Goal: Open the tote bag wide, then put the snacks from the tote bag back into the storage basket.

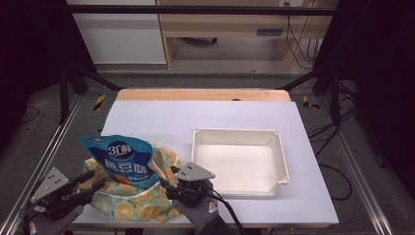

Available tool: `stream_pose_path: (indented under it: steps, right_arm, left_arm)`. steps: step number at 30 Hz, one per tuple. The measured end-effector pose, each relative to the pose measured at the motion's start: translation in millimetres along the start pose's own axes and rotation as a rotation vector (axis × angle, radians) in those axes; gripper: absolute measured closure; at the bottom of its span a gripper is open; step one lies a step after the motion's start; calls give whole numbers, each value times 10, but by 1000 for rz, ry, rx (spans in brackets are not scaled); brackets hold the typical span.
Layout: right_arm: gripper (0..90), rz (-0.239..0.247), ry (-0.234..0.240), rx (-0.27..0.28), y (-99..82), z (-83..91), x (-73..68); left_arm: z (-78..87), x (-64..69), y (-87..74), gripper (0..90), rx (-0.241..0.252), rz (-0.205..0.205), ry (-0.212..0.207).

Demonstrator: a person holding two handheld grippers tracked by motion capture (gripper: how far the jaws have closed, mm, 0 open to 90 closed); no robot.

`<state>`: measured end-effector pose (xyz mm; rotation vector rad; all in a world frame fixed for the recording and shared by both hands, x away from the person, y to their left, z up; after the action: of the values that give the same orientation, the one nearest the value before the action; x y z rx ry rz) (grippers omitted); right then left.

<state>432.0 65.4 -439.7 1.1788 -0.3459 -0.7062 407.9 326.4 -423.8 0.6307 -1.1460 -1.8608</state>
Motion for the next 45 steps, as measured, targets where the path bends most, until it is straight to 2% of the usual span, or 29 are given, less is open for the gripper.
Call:
stream_pose_path:
  steps: [5,12,13,20,26,39,45]
  right_arm:
    - [492,13,-17,18,109,69,40]
    - [464,28,-24,60,290,171,66]
    - [463,29,-28,67,317,186,73]
    - [458,21,-17,110,498,272,103]
    - [460,22,-10,117,581,299,106]
    - [501,24,9,140,794,342,94]
    - [523,34,19,140,854,314,67]
  left_arm:
    - [47,-25,114,477,14,-14,11]
    - [98,-80,278,446,33,-11,21]
    - [99,-73,301,444,39,-7,9]
    - [129,-134,441,424,62,3,14]
    - [103,-173,500,413,72,17,19]
    - [129,-235,765,411,138,38,31]
    - [126,-237,840,419,154,30,35]
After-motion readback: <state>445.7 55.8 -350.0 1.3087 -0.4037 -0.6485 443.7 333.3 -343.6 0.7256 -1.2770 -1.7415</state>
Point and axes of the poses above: each handheld gripper's, and its own axes: z roughly backward along the jaws, y roughly out of its top, x roughly to its right, the point moved 7 cm from there along -z, roughly forward along the jaws, and after that the axes turned 1 degree about -y, right-handed, at the moved point
